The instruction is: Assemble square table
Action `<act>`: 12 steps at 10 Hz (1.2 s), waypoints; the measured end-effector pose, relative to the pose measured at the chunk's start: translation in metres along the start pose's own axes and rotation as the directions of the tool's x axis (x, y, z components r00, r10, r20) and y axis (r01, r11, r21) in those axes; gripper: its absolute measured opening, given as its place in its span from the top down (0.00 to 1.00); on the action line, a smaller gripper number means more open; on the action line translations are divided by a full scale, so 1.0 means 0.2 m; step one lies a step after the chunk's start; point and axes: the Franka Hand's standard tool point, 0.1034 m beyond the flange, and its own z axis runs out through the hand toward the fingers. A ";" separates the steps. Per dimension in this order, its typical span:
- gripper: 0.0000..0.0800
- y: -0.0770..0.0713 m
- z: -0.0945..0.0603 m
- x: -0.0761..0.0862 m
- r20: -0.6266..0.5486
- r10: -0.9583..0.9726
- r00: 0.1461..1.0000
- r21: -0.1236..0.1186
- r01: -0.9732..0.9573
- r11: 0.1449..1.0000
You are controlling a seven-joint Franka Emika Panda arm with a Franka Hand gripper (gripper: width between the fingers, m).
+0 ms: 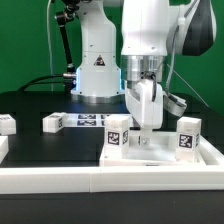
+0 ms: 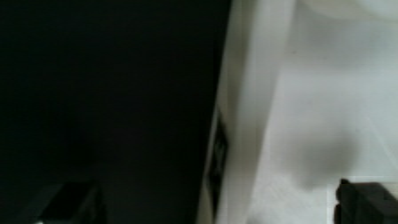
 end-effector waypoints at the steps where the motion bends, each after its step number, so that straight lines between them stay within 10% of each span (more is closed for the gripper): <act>1: 0.19 0.01 0.01 0.00 -0.002 -0.001 1.000 -0.003 0.001 1.000; 4: 0.36 0.01 0.01 0.01 -0.003 -0.013 1.000 -0.005 0.013 1.000; 8: 0.90 0.01 0.01 0.04 -0.007 -0.022 1.000 -0.004 0.022 1.000; 12: 0.93 0.00 0.01 0.08 -0.016 -0.063 0.998 -0.004 0.062 0.998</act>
Offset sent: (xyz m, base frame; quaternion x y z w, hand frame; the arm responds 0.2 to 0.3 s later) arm -0.0012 -0.0040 -0.0034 -0.0068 0.0019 -0.0055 1.0000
